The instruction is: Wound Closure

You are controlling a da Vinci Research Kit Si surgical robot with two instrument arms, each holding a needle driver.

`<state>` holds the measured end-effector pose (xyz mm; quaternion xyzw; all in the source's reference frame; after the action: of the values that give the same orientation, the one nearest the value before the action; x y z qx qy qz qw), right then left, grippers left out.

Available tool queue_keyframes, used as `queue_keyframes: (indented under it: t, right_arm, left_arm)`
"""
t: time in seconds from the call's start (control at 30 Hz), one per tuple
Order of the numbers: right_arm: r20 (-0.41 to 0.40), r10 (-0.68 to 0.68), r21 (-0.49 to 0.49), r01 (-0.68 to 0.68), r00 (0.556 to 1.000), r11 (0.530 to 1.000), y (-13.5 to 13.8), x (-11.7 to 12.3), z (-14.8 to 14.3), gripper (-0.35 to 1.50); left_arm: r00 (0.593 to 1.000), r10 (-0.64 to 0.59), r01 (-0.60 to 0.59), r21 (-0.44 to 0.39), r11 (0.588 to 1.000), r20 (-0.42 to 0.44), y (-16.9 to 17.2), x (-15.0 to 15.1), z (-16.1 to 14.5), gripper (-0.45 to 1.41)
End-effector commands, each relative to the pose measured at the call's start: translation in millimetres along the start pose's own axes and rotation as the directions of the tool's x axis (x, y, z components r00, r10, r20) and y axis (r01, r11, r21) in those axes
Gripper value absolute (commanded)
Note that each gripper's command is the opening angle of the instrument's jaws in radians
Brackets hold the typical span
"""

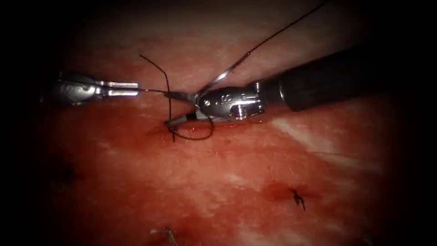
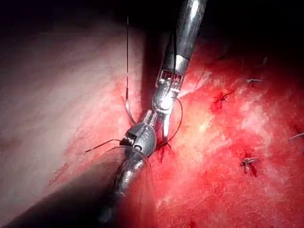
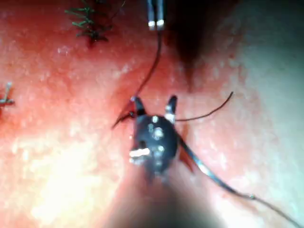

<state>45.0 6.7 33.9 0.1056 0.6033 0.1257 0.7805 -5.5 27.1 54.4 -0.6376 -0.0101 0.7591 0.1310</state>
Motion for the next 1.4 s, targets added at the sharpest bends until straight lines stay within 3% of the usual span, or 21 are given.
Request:
queue_keyframes:
  t: [0.03,0.2,0.53,0.8,0.93,1.1,1.23,1.4]
  right_arm:
    - [-0.002,0.013,0.005,-0.013,1.000,1.000,-0.8,-0.2,0.8,1.18]
    - [-0.054,0.059,0.010,-0.058,0.997,0.998,-1.3,1.1,0.8,1.16]
    - [-0.134,0.117,-0.007,-0.119,0.984,0.993,-1.0,1.7,1.2,1.10]
    - [-0.159,0.237,-0.102,-0.254,0.958,0.962,0.4,1.1,2.3,1.03]
    - [-0.160,0.336,-0.161,-0.360,0.928,0.919,1.0,0.5,2.6,0.84]
    - [-0.088,0.411,-0.231,-0.420,0.907,0.878,1.4,0.0,3.5,0.79]
    - [-0.028,0.498,-0.330,-0.479,0.866,0.814,2.2,-0.3,4.2,0.79]
    - [0.024,0.538,-0.429,-0.477,0.843,0.767,3.3,-0.1,5.4,0.79]
  left_arm:
    - [1.000,-0.009,0.009,0.001,1.000,0.000,0.2,-1.3,0.8,-0.45]
    - [0.999,-0.032,0.032,0.029,0.999,0.025,-1.7,-6.9,1.8,-0.45]
    - [0.996,-0.052,0.048,0.043,0.998,0.079,-0.9,-11.6,3.0,-0.45]
    - [0.996,-0.054,0.053,0.024,0.998,0.073,1.3,-10.6,3.0,-0.45]
    - [0.996,-0.054,0.053,0.018,0.998,0.071,2.5,-9.7,3.0,-0.45]
    - [0.996,-0.054,0.054,0.011,0.998,0.066,3.2,-9.2,3.3,-0.45]
    - [0.996,-0.055,0.055,0.011,0.998,0.065,3.2,-9.1,3.6,-0.45]
    - [0.996,-0.060,0.059,0.009,0.998,0.063,2.4,-9.0,3.8,-0.45]
